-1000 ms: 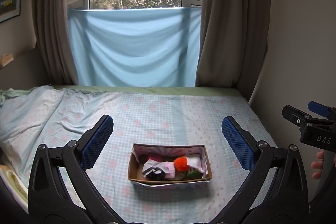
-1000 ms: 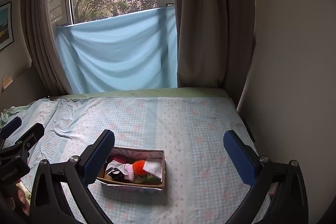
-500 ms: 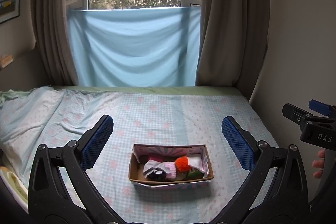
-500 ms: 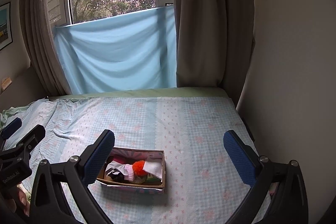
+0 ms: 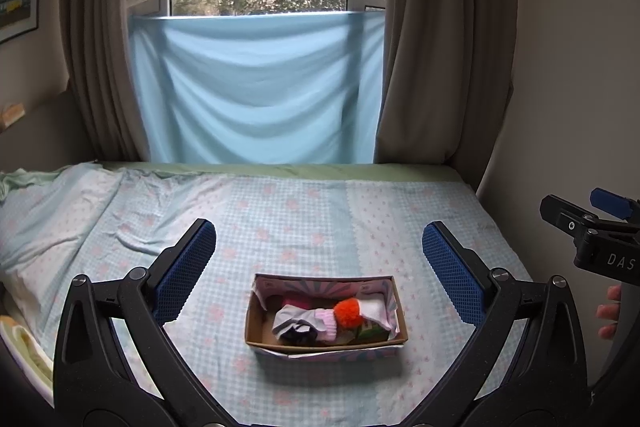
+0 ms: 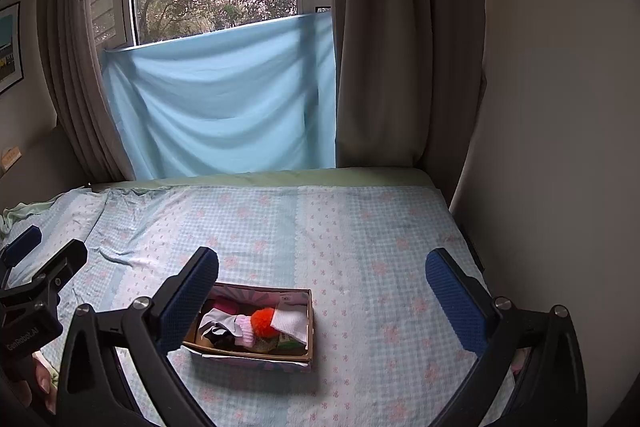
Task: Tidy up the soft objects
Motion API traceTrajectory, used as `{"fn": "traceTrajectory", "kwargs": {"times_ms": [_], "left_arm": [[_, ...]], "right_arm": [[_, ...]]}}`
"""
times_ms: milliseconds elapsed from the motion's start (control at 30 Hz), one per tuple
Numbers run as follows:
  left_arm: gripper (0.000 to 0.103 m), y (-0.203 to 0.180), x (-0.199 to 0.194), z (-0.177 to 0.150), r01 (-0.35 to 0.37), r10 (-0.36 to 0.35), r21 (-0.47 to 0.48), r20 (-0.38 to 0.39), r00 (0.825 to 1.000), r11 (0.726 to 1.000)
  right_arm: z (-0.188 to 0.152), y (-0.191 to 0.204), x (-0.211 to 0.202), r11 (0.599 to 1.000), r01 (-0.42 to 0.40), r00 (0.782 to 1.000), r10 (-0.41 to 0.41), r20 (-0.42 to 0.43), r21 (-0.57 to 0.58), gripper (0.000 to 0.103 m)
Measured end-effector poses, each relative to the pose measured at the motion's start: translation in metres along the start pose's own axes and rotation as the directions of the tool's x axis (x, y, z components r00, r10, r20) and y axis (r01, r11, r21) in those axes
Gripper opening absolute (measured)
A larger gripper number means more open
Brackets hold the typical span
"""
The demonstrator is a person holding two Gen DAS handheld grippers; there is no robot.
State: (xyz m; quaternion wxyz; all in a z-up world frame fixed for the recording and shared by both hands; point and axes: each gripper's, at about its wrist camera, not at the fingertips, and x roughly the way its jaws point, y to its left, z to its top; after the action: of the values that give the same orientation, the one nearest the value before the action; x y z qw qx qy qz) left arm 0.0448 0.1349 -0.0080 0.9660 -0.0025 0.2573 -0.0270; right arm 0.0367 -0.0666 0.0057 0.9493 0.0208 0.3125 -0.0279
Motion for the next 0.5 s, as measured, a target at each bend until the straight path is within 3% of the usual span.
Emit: {"fn": "traceTrajectory", "kwargs": {"times_ms": [500], "left_arm": [[0.103, -0.0035, -0.0013, -0.0002, -0.012, 0.011, 0.013, 0.040, 0.999, 1.000]], "right_arm": [[0.0021, -0.0009, 0.0050, 1.000, 0.004, 1.000, -0.004, 0.004, 0.001, 0.103]]}}
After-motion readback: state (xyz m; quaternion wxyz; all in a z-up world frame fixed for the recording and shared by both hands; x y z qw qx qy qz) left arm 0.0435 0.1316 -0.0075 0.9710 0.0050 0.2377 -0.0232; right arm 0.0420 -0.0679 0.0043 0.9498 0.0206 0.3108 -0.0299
